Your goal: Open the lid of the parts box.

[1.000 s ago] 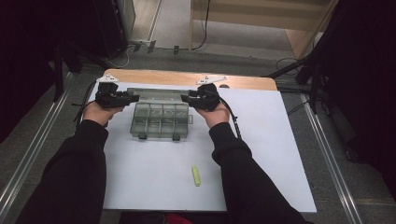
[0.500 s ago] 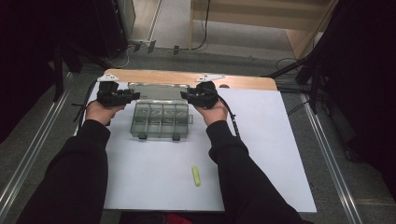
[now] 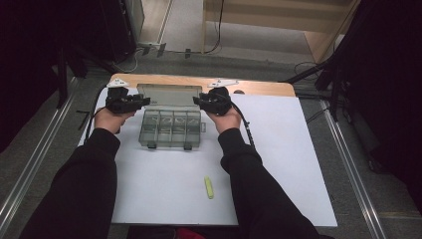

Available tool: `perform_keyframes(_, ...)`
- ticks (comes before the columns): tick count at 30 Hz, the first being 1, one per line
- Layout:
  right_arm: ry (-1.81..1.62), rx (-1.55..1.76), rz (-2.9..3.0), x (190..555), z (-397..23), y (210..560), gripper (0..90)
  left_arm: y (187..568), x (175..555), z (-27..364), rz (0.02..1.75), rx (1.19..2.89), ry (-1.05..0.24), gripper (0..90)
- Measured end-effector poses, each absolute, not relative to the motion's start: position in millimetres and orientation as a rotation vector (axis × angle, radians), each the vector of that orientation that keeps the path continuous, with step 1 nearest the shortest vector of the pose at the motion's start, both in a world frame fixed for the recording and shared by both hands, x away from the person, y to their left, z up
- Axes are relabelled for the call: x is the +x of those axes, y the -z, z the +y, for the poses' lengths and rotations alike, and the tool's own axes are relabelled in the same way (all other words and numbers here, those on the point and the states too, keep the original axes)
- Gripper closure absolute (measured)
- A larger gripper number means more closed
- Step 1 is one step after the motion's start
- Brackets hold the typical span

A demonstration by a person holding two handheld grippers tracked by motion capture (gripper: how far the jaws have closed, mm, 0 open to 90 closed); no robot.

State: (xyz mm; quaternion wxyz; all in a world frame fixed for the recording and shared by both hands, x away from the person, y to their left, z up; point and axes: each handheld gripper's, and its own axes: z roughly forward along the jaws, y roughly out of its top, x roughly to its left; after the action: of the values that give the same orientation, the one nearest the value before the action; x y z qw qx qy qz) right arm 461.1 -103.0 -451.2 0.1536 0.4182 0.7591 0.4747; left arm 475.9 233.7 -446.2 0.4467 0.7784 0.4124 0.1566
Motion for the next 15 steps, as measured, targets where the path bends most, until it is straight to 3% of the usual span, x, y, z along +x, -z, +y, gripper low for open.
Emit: perform_keyframes(15, -1.365, 1.276, 2.139, 471.2, -101.7, 468.1, 68.1, 456.2, 481.8, 228.0, 1.043, 1.904, -0.421, 60.0)
